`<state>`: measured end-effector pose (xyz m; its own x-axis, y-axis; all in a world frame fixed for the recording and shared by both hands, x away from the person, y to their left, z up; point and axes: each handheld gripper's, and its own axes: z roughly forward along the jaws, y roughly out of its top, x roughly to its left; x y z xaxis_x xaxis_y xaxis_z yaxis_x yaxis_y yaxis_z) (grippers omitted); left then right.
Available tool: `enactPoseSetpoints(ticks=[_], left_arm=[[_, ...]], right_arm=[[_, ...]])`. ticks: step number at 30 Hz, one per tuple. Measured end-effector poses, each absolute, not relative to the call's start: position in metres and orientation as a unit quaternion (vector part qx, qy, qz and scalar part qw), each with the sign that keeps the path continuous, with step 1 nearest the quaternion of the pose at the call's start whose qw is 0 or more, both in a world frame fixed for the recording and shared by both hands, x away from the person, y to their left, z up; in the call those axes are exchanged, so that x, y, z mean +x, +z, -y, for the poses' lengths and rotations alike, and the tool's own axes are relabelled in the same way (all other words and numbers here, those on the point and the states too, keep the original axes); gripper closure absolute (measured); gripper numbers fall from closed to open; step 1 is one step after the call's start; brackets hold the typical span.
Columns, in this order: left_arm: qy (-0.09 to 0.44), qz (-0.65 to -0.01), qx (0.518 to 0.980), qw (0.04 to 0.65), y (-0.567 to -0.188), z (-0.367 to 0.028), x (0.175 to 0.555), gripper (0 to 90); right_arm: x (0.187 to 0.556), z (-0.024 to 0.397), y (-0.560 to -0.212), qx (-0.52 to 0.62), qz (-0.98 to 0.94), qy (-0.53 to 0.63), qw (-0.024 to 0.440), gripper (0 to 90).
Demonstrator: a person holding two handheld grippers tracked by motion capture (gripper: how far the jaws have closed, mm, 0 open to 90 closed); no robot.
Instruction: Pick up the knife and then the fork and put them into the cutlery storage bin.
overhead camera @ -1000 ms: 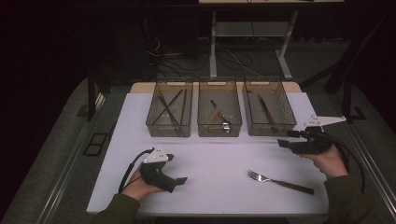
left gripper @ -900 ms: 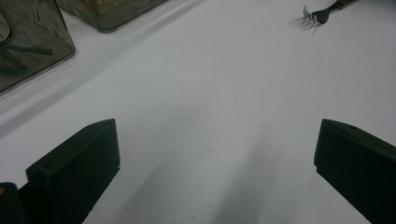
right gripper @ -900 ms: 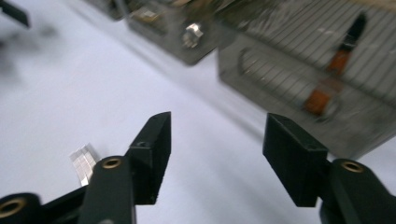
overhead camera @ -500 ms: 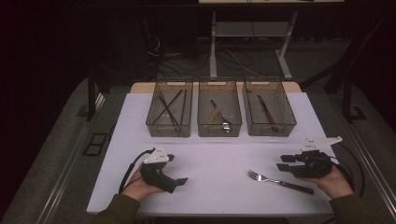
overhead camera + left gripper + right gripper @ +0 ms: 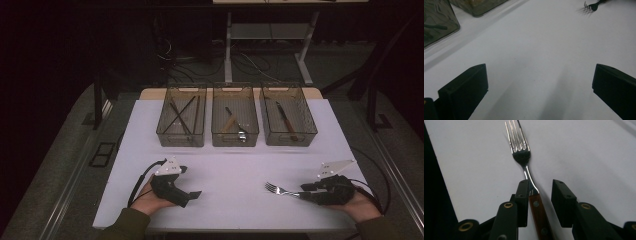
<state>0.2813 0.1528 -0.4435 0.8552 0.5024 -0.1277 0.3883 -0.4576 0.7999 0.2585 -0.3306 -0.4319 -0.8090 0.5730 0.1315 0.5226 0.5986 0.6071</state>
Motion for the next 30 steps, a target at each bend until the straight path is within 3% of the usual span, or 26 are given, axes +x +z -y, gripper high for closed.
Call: enactPoseSetpoints(ticks=[9,25,30], left_arm=[[0.063,-0.260,0.853,0.448,-0.444,-0.153,0.282,0.0],[0.060,-0.264,0.853,0.445,-0.445,-0.151,0.282,0.0],[0.059,-0.263,0.854,0.444,-0.446,-0.151,0.282,0.0]], right_arm=[[0.258,0.325,-0.436,0.283,-0.912,0.295,0.036,73.2],[0.266,0.309,-0.429,0.226,-0.949,0.214,0.049,75.9],[0.273,0.296,-0.424,0.215,-0.962,0.162,0.033,76.2]])
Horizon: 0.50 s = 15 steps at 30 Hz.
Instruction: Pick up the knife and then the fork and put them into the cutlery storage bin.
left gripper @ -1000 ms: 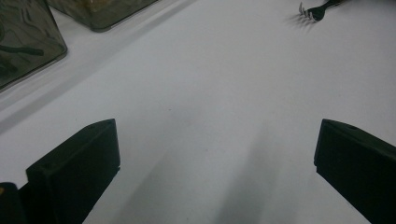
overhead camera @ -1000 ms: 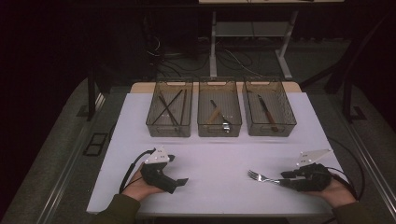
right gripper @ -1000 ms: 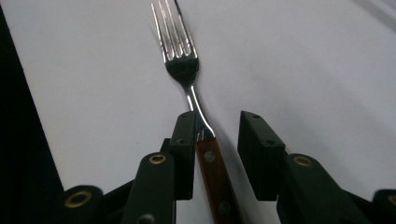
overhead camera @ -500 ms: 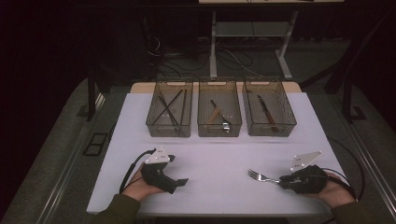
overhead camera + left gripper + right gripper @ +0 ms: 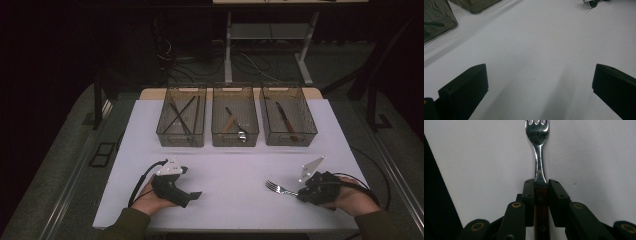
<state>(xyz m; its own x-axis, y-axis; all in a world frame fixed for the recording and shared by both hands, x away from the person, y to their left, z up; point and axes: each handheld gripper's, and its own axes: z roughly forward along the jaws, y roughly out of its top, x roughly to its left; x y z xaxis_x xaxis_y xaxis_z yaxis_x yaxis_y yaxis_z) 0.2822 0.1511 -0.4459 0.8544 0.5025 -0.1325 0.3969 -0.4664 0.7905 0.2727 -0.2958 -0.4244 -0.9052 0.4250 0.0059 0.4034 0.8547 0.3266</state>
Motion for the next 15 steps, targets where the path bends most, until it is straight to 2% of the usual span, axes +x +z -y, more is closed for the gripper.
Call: enactPoseSetpoints(ticks=[9,15], left_arm=[[0.059,-0.263,0.856,0.442,-0.446,-0.151,0.282,0.0],[0.057,-0.261,0.856,0.442,-0.446,-0.151,0.282,0.0]], right_arm=[[0.280,0.273,-0.420,0.202,-0.976,0.084,0.020,77.9],[0.280,0.279,-0.420,0.209,-0.968,0.134,0.026,77.9]])
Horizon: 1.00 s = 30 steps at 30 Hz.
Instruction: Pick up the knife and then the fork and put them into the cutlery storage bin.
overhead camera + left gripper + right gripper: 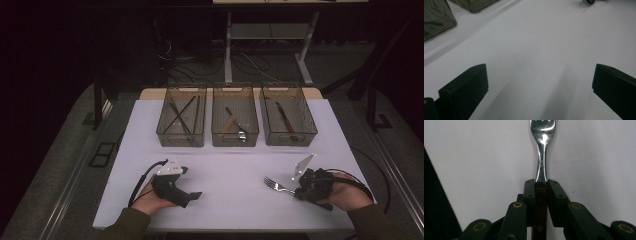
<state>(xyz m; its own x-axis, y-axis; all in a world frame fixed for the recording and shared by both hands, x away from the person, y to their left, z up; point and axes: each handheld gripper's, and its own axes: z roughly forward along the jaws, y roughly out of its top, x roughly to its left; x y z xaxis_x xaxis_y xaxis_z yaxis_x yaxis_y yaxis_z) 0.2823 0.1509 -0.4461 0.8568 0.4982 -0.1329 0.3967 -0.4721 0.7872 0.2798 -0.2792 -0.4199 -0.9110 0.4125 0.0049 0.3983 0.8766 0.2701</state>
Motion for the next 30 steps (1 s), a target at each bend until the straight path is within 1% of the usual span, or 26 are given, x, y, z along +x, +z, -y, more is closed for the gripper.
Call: enactPoseSetpoints(ticks=[1,3,6,7,14,19,24,27,30], left_arm=[[0.057,-0.261,0.856,0.443,-0.446,-0.151,0.282,0.0],[0.058,-0.261,0.856,0.443,-0.446,-0.151,0.282,0.0],[0.058,-0.261,0.855,0.444,-0.446,-0.151,0.282,0.0],[0.058,-0.260,0.856,0.443,-0.446,-0.151,0.282,0.0],[0.058,-0.258,0.856,0.444,-0.445,-0.151,0.282,0.0],[0.058,-0.258,0.856,0.444,-0.445,-0.151,0.282,0.0],[0.058,-0.258,0.856,0.444,-0.445,-0.151,0.282,0.0],[0.058,-0.257,0.856,0.445,-0.445,-0.151,0.282,0.0],[0.058,-0.258,0.855,0.446,-0.445,-0.152,0.282,0.0]], right_arm=[[0.283,0.281,-0.418,0.210,-0.964,0.155,0.039,77.9],[0.285,0.281,-0.415,0.216,-0.960,0.173,0.048,77.9],[0.287,0.282,-0.413,0.225,-0.954,0.193,0.048,77.8],[0.289,0.282,-0.412,0.240,-0.947,0.206,0.057,77.9],[0.297,0.289,-0.405,0.279,-0.924,0.252,0.072,77.8],[0.306,0.301,-0.399,0.317,-0.895,0.300,0.091,77.8],[0.310,0.306,-0.395,0.337,-0.876,0.329,0.102,77.8],[0.314,0.309,-0.392,0.344,-0.864,0.347,0.119,77.8],[0.317,0.313,-0.389,0.359,-0.849,0.366,0.126,77.8]])
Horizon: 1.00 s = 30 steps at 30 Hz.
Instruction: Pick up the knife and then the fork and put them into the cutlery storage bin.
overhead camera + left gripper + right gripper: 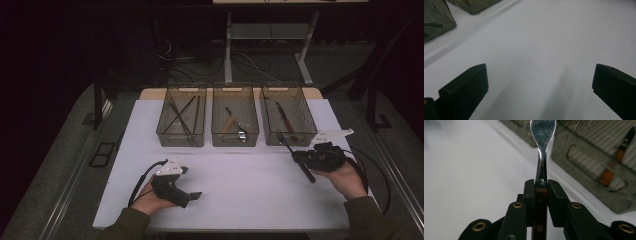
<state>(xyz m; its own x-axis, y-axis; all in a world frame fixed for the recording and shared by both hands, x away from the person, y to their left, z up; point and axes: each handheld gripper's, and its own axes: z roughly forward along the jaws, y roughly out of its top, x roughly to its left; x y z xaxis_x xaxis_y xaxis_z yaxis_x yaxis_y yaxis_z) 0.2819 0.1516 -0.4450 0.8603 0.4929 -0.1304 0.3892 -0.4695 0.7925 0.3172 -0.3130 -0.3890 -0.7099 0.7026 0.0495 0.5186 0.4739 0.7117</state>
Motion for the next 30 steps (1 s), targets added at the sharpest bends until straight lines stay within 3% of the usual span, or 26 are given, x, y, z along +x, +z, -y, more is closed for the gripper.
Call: enactPoseSetpoints(ticks=[16,30], left_arm=[[0.058,-0.260,0.845,0.464,-0.443,-0.155,0.282,0.0],[0.055,-0.260,0.845,0.464,-0.443,-0.156,0.282,0.0]], right_arm=[[0.347,0.325,-0.362,0.400,-0.782,0.447,0.171,77.8],[0.397,0.329,-0.335,0.436,-0.722,0.489,0.223,77.8]])
